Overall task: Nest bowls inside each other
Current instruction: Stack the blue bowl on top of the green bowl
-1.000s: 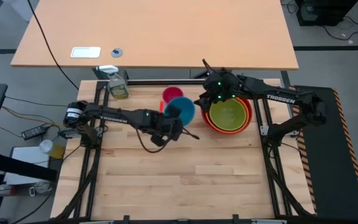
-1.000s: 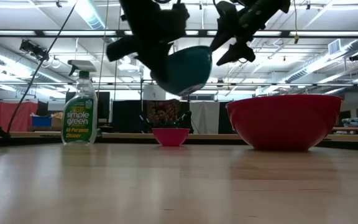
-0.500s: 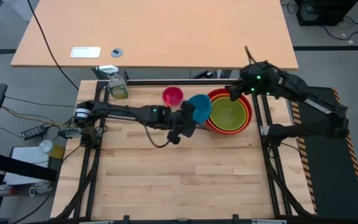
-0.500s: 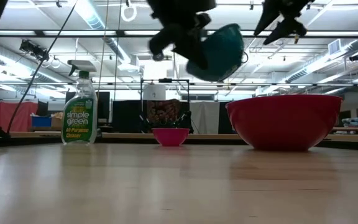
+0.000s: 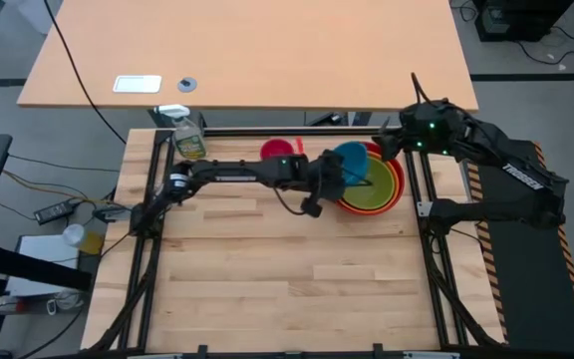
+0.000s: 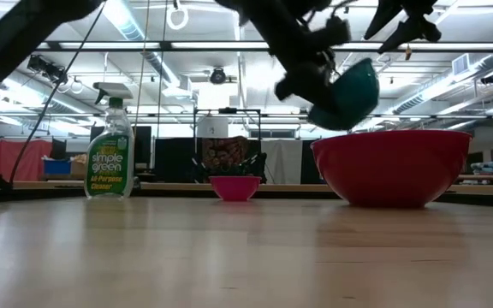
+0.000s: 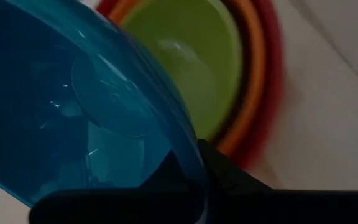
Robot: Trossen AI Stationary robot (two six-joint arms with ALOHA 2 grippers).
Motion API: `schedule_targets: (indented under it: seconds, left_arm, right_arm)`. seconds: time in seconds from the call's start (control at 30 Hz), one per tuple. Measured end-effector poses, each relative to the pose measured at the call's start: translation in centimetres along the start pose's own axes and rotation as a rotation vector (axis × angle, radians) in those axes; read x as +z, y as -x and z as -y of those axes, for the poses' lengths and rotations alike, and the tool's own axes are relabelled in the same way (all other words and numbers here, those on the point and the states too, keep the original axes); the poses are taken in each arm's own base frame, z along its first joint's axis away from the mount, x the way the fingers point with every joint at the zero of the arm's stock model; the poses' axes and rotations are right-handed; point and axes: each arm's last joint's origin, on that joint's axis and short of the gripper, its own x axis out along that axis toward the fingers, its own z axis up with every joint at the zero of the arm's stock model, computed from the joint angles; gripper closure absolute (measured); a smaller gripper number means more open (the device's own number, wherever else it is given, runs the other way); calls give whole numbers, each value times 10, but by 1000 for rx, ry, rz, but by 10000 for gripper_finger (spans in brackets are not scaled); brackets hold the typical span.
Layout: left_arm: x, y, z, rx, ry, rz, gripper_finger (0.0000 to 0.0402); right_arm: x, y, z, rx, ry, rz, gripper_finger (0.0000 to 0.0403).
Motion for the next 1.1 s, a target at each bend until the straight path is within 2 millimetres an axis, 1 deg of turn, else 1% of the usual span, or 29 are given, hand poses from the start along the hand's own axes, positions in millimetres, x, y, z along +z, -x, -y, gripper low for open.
schedule_targets:
  seconds: [0.13, 0.2, 0.27, 0.37, 0.5, 0.63, 0.77, 0.9, 1.03, 1.1]
  left_arm:
    - [0, -20, -7, 78, 45, 70, 393]
    - [2, -26, -10, 111, 50, 112, 393]
    - [2, -35, -10, 124, 41, 153, 393]
    - [0, -44, -7, 89, 7, 176, 393]
    - [-2, -45, -1, 12, -6, 186, 393]
    - [-2, -45, 1, -15, 63, 183, 390]
    - [-3, -44, 0, -19, 141, 180, 373]
    - [0, -43, 4, -37, 150, 172, 357]
    - [2, -38, 6, -60, 164, 156, 363]
    - [1, -34, 5, -102, 189, 133, 371]
  right_arm:
    - [0, 5, 2, -9, -22, 22, 167]
    - [0, 7, 2, -5, -35, 28, 167]
    - [-1, 8, 2, -3, -39, 32, 167]
    - [0, 9, 2, 1, -42, 40, 167]
    - [-1, 10, 3, 3, -40, 43, 167]
    - [0, 10, 3, -2, -27, 46, 167]
    - [1, 10, 2, 5, -22, 60, 167]
    - [1, 10, 2, 7, -9, 62, 167]
    - [1, 10, 2, 6, -7, 63, 167]
    - [1, 10, 2, 6, -7, 63, 167]
